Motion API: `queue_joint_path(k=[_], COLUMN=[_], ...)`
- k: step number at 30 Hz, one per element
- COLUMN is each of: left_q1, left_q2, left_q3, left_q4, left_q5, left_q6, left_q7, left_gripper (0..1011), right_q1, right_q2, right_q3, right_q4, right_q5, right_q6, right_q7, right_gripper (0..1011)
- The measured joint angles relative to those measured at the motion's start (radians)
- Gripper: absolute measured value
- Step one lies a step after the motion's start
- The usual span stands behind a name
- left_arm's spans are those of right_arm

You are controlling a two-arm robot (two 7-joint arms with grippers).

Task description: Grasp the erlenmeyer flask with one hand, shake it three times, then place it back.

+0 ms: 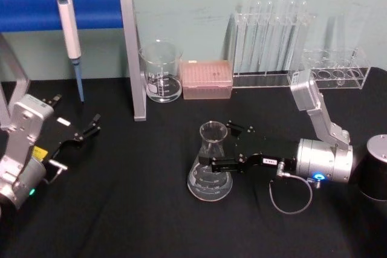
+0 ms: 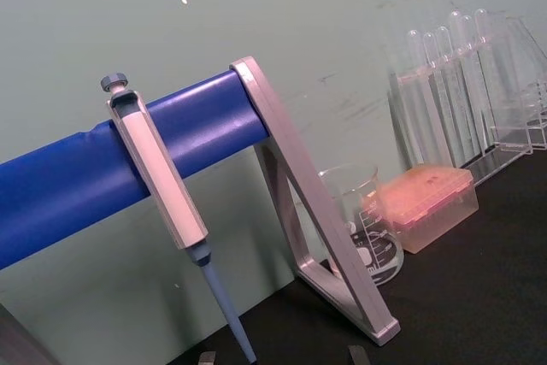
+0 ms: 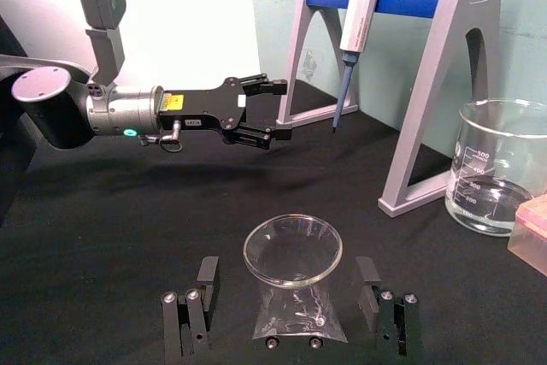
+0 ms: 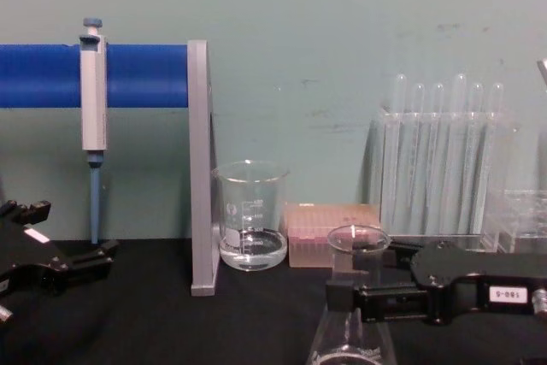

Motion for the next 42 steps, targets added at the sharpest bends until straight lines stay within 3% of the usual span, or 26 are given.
queue_joint_path(k=[18, 35, 42], left_q1=[0.0, 0.0, 0.0], left_q2=[0.0, 0.0, 0.0], left_q3=[0.0, 0.0, 0.0], left_q4=[0.0, 0.0, 0.0], left_q5=[0.0, 0.0, 0.0], left_q6=[0.0, 0.0, 0.0], left_q7=[0.0, 0.0, 0.0], left_gripper=[1001, 1001, 1001], right_q1=[0.0, 0.0, 0.0], right_q2=[0.0, 0.0, 0.0], right_q3=[0.001, 0.001, 0.001], right_q4=[0.0, 0.0, 0.0], right_q5=[0.001, 0.001, 0.001], right_q6=[0.0, 0.0, 0.0], right_q7=[0.001, 0.002, 0.001], right_gripper=[977, 484, 468])
